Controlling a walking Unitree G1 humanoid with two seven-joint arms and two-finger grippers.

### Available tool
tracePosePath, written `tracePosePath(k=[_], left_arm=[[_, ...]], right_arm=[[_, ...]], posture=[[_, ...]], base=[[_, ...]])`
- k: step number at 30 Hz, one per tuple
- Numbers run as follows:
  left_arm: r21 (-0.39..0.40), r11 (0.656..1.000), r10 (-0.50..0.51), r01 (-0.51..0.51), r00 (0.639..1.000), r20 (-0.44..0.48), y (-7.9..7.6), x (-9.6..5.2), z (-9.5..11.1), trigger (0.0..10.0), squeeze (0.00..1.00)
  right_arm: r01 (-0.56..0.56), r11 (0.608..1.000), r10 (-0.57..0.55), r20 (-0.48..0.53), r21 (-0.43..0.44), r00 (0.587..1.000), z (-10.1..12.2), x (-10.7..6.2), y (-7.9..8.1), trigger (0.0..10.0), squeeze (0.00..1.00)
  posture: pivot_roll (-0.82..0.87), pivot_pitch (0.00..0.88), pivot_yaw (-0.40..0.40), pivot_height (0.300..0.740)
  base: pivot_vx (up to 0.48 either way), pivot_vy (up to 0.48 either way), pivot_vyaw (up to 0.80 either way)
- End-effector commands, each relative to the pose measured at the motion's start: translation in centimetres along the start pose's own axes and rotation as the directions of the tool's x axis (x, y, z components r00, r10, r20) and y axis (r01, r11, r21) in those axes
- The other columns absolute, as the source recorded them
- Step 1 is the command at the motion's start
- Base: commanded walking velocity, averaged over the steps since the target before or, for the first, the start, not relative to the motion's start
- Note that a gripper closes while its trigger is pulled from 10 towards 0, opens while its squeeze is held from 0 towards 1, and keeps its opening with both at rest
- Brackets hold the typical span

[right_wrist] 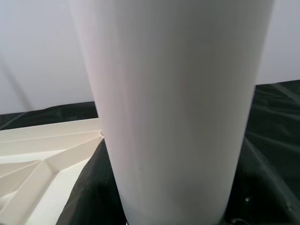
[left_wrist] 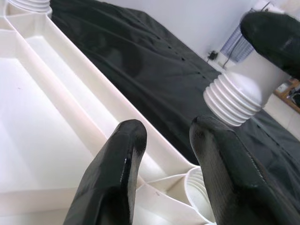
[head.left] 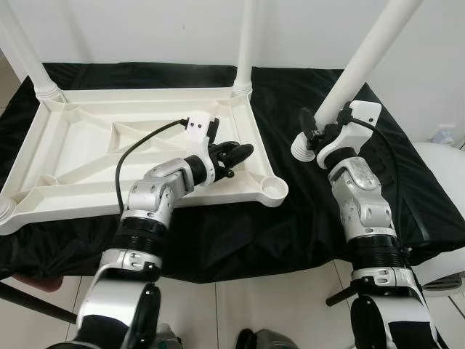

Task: Building children table

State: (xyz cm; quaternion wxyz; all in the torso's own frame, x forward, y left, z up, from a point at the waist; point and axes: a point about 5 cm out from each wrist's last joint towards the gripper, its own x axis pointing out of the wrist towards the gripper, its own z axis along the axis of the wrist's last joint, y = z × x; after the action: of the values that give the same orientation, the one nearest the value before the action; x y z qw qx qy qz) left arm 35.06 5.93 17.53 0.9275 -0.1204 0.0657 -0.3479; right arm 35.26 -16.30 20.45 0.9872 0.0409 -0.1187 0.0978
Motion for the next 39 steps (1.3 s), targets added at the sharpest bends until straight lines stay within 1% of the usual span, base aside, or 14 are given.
tracePosePath(k=[1, 2, 3, 4, 5, 6, 13, 17, 19, 23, 24, 26, 28, 39], left_arm=[[0.03, 0.998, 0.062, -0.062, 0.998, -0.006, 0.1, -0.1, -0.4, 10.0, 0.0], [0.083, 0.992, 0.099, -0.098, 0.995, -0.002, 0.1, -0.2, -0.6, 10.0, 0.0], [0.083, 0.992, 0.099, -0.098, 0.995, -0.002, 0.1, -0.2, -0.6, 10.0, 0.0], [0.171, 0.979, 0.117, -0.115, 0.993, 0.0, 0.0, -0.5, -0.7, 10.0, 0.0], [0.171, 0.979, 0.117, -0.115, 0.993, 0.0, 0.0, -0.5, -0.7, 10.0, 0.0], [0.292, 0.948, 0.128, -0.128, 0.992, 0.019, -0.3, -1.0, -0.8, 10.0, 0.0], [0.283, 0.934, 0.193, -0.22, 0.974, 0.121, 0.1, -1.6, -0.2, 10.0, 0.0], [0.248, 0.914, 0.285, -0.322, 0.943, 0.174, 1.0, -2.3, 0.1, 10.0, 0.0], [0.24, 0.884, 0.358, -0.402, 0.91, 0.208, 1.6, -3.1, 0.3, 10.0, 0.0], [0.256, 0.88, 0.355, -0.401, 0.912, 0.208, 1.5, -3.3, 0.1, 10.0, 0.0], [0.31, 0.876, 0.316, -0.369, 0.926, 0.208, 1.2, -3.6, -0.1, 10.0, 0.0], [0.429, 0.873, 0.194, -0.233, 0.972, 0.134, 0.1, -3.7, -1.5, 10.0, 0.0], [0.485, 0.862, 0.125, -0.146, 0.989, 0.077, -0.5, -3.8, -2.5, 10.0, 0.0], [0.528, 0.846, 0.065, -0.07, 0.998, 0.028, -0.7, -3.8, -3.1, 10.0, 0.0]], right_arm=[[-0.005, 1.0, 0.005, 0.016, -0.003, 1.0, 0.3, 0.0, 0.0, 10.0, 0.0], [-0.005, 1.0, 0.005, 0.019, -0.007, 1.0, 0.3, 0.0, 0.1, 10.0, 0.0], [-0.005, 1.0, 0.005, 0.019, -0.007, 1.0, 0.3, 0.0, 0.1, 10.0, 0.0], [-0.006, 1.0, 0.006, 0.02, -0.011, 1.0, 0.2, 0.0, 0.2, 10.0, 0.0], [-0.006, 1.0, 0.006, 0.02, -0.011, 1.0, 0.2, 0.0, 0.2, 10.0, 0.0], [-0.006, 1.0, 0.006, 0.019, -0.016, 1.0, 0.1, -0.1, 0.3, 10.0, 0.0], [-0.006, 1.0, 0.006, 0.023, -0.015, 1.0, 0.1, 0.1, 0.4, 10.0, 0.0], [-0.004, 1.0, 0.005, 0.033, -0.014, 0.999, 0.3, 0.2, 0.5, 10.0, 0.0], [-0.01, 1.0, 0.01, 0.044, -0.005, 0.999, 0.3, 0.1, 0.5, 10.0, 0.0], [-0.016, 1.0, 0.016, 0.044, -0.001, 0.999, 0.2, 0.1, 0.6, 10.0, 0.0], [-0.021, 1.0, 0.021, 0.043, -0.001, 0.999, 0.1, 0.0, 0.8, 10.0, 0.0], [-0.029, 1.0, 0.029, 0.037, -0.005, 0.999, -0.2, 0.0, 0.9, 10.0, 0.0], [-0.031, 0.999, 0.032, 0.034, -0.009, 0.999, -0.2, 0.0, 0.9, 10.0, 0.0], [-0.024, 1.0, 0.025, 0.037, -0.017, 0.999, -0.2, -0.1, 0.5, 10.0, 0.0]], posture=[[0.02, 0.043, -0.06, 0.74], [0.02, 0.043, -0.06, 0.74], [0.02, 0.043, -0.06, 0.74], [0.02, 0.042, -0.059, 0.74], [0.02, 0.042, -0.059, 0.74], [0.02, 0.037, -0.06, 0.74], [0.02, 0.027, -0.06, 0.74], [0.02, 0.018, -0.061, 0.74], [0.03, 0.011, -0.064, 0.74], [0.03, 0.009, -0.065, 0.74], [0.04, 0.006, -0.067, 0.74], [0.04, 0.007, -0.07, 0.74], [0.04, 0.007, -0.071, 0.74], [0.04, 0.013, -0.068, 0.74]], base=[[0.0, 0.0, 0.0], [0.0, 0.0, 0.0], [0.0, 0.0, 0.0], [0.0, 0.0, 0.0], [0.0, 0.0, 0.0], [0.0, 0.0, 0.0], [0.0, 0.0, 0.0], [0.0, 0.0, 0.0], [0.0, 0.0, 0.0], [0.0, 0.0, 0.0], [0.0, 0.0, 0.0], [0.0, 0.0, 0.0], [0.0, 0.0, 0.0], [0.0, 0.0, 0.0]])
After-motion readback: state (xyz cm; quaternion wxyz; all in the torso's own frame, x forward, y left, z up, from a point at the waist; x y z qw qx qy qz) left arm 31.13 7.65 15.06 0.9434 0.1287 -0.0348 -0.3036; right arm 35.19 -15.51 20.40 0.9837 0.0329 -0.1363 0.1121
